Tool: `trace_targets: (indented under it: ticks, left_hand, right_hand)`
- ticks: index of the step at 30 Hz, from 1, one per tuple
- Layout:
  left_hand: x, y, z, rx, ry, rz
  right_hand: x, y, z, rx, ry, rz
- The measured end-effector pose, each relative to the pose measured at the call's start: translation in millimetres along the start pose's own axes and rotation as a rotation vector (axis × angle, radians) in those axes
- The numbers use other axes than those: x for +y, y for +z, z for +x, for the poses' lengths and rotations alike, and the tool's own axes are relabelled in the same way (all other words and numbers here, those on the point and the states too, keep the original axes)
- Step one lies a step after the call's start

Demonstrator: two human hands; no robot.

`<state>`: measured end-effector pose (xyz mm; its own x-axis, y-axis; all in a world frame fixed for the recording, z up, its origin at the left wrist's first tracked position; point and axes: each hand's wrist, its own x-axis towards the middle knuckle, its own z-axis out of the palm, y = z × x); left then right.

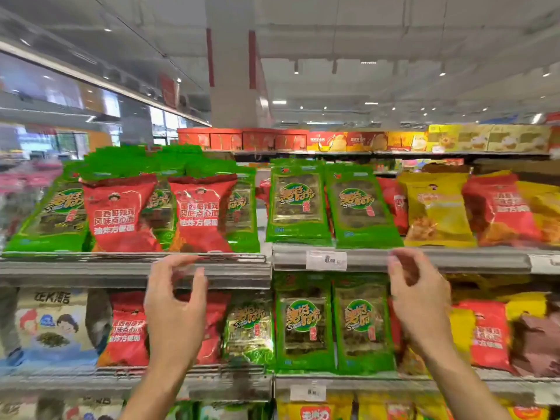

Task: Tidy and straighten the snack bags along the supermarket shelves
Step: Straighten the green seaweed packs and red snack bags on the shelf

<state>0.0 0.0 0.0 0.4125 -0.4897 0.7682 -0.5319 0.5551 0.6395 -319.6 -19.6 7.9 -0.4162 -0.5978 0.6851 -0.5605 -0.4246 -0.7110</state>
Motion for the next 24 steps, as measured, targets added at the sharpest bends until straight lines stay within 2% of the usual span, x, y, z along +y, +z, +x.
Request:
trace_targets:
  ticks: [1,3,6,9,13,16,19,24]
  left_hand:
    - [1.6,5.6,16.1,0.040,0.061,0.047]
    - [3.4,14.1,43.2,0.027,0.037,0.119]
    - [-0.9,24.1,80.1,-0.126,-0.132,0.171]
    - [-13.2,24.2,103.2,-0.254,-0.277,0.208]
    - [-32.1,20.3,129.6,-0.361,-0.413,0.118]
    - [-42.3,21.5,140.2,-0.459,-0.535,-0.035]
    - [-44.7,21.2,146.8,-0.529,-0.563,-0.063]
    - [-37.8,20.7,153.1,-0.639,-0.588,-0.083]
  right_hand:
    - [3.5,0.9,25.6,0.037,-0.040,-0.033]
    - [6.2,5.6,67.6,-0.003,-0.042,-0.149]
    - [3.4,20.4,115.6,-0.159,0.008,-0.375]
    - [8.3,35.7,140.8,-0.363,0.097,-0.487]
    - [16.0,44.3,159.0,-0.467,0.216,-0.545]
    - [19.9,43.9,164.4,-0.514,0.308,-0.436]
    - [16.4,42.5,168.1,-0.559,0.409,-0.291]
    - [14.1,39.8,167.8,-0.513,0.459,-0.111]
